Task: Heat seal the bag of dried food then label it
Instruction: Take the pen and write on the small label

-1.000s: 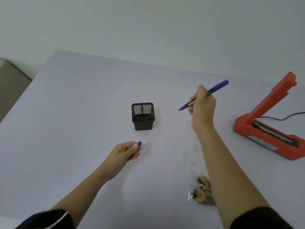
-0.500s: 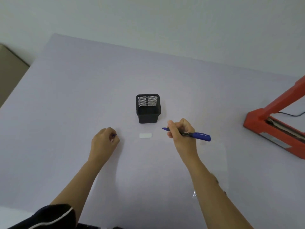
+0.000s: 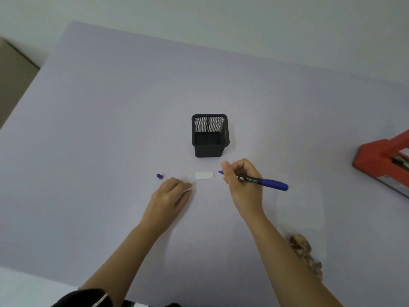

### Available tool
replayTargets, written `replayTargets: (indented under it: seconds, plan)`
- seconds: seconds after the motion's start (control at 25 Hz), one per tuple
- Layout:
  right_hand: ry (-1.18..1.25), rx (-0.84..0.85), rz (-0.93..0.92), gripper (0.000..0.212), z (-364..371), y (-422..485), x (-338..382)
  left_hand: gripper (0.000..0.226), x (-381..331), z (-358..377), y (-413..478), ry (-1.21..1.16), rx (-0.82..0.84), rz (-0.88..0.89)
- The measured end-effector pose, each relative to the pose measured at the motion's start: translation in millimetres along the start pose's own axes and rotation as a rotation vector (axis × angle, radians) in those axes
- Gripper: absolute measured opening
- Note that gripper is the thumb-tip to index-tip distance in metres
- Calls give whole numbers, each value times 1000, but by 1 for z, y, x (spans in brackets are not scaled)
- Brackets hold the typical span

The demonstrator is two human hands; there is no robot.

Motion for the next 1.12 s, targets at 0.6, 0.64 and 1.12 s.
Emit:
replayTargets:
  seconds: [0.6,0.64,1.12]
  plan:
    - [107,-64,-206,43,29,10,-58,32,10,41,21,-80,27,-24]
    - [104,-68,-208,43,29,10,-57,28,10,41,22,-72,24,10]
    - [43,-21,-268,37,31,7,-56,11,5,43,15,49,-111,319]
Point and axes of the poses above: each hand's wrist, its own y-axis towards the middle knuckle, its own z-axis out of the palm, x = y × z, the point moved 3 cm from there along y, towards the middle knuckle, and after that the axes turned 15 degrees about -x, right-handed, at the moved point
